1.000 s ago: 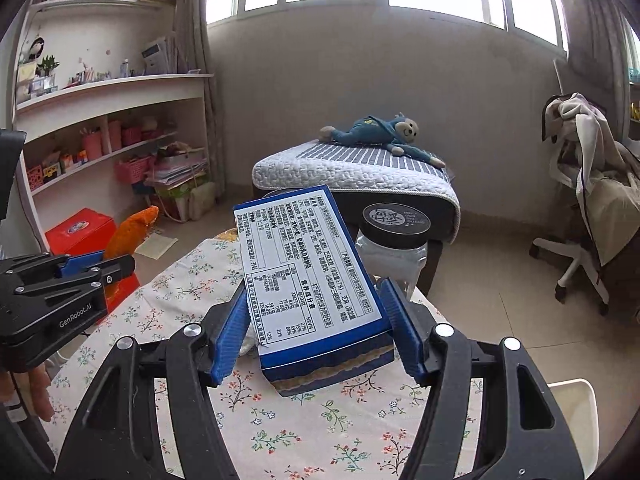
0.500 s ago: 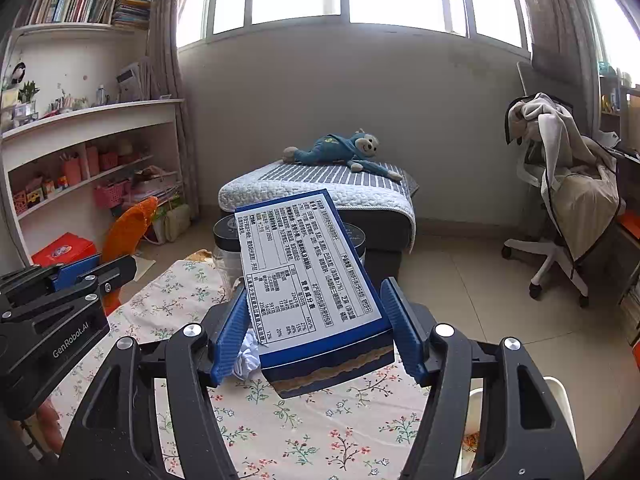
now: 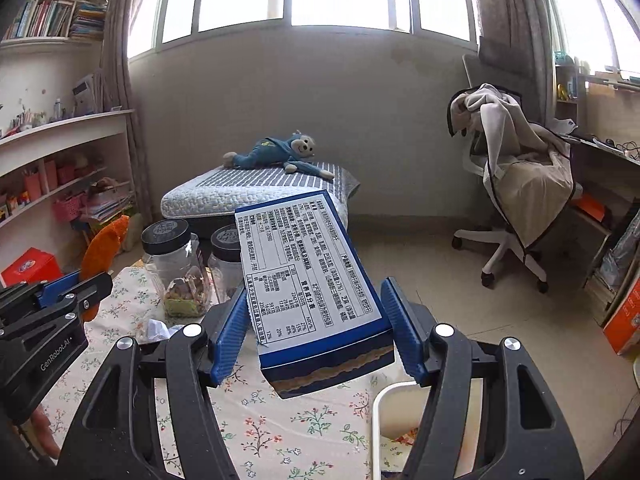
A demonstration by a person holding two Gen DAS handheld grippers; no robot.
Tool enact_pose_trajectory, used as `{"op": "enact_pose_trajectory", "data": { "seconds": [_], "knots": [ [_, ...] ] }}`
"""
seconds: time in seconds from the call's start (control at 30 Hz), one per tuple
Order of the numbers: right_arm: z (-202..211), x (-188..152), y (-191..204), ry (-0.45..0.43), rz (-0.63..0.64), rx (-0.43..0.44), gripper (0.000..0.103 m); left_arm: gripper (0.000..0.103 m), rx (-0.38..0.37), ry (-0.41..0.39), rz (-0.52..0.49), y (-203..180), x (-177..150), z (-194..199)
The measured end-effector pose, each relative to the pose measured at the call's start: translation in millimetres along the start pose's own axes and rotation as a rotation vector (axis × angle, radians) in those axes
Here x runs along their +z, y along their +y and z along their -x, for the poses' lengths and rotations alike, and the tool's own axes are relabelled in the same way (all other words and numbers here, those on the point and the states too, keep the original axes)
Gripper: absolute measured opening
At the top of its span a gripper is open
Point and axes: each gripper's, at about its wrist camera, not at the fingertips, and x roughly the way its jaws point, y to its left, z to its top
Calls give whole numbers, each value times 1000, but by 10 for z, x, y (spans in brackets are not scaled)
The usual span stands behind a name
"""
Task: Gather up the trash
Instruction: 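Carry the blue biscuit box over the bin and release it with the right tool, then carry the orange peel over the bin and release it with the left tool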
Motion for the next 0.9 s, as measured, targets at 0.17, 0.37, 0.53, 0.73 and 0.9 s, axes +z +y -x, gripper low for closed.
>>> {"op": "enact_pose_trajectory", "data": {
  "seconds": [0.17,0.37,0.53,0.73,0.9],
  "knots": [
    [19,-46,-355,17,-28,-68,61,25,-44,7,-28,-305,-38,-35],
    [51,-102,-819,40,-78,-157,61,25,-103,21,-75,-742,-87,-76],
    [126,-132,-1235,48,-139,-225,70,25,-161,32,-118,-1130,-132,-103],
    [297,-184,-1765,18,-233,-331,90,26,-239,56,-165,-1608,-194,-141],
    [362,-271,-2143,27,-293,-395,93,26,-293,75,-198,-1966,-238,-174]
  ]
}}
